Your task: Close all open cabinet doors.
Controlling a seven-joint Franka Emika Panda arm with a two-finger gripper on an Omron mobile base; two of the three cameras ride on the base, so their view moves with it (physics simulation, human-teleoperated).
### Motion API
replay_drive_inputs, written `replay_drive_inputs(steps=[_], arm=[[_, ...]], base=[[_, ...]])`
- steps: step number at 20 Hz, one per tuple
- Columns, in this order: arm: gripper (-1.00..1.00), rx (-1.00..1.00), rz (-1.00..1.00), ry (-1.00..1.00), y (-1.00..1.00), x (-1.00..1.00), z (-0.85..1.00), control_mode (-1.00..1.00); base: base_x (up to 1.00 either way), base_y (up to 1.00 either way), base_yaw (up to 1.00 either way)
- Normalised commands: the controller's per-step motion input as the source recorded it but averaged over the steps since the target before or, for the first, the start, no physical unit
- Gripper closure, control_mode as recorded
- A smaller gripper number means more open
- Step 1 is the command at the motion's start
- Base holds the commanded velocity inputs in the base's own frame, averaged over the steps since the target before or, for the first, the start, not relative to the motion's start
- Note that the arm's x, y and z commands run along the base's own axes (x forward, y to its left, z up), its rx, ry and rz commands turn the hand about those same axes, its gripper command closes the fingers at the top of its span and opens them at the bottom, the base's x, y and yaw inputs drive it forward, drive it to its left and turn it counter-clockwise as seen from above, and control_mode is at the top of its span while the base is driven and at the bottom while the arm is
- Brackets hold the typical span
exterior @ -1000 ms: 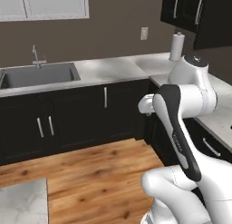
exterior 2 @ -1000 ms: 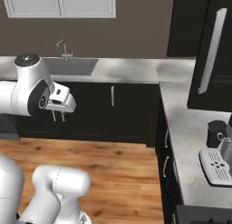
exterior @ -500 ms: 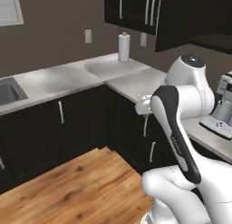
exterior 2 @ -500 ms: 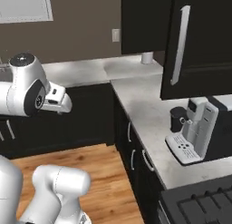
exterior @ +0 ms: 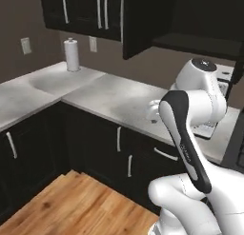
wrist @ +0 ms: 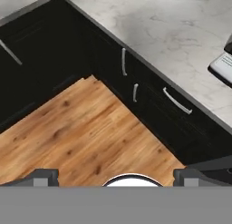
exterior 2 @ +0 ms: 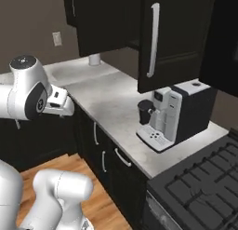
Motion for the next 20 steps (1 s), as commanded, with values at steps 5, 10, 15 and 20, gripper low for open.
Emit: replay_drive_inputs(steps=[5,10,15,20], arm=[[-1.00,0.00,0.00,0.00,0.00,0.00,0.00,1.00],[-1.00,0.00,0.00,0.00,0.00,0.00,0.00,1.00],[-1.00,0.00,0.00,0.00,0.00,0.00,0.00,1.00],[-1.00,0.00,0.00,0.00,0.00,0.00,0.00,1.00]], base=[[0.47,0.11,-0.58],[0.47,0.20,-0.61],[0.59,0.34,-0.52],[0.64,0.36,-0.47]])
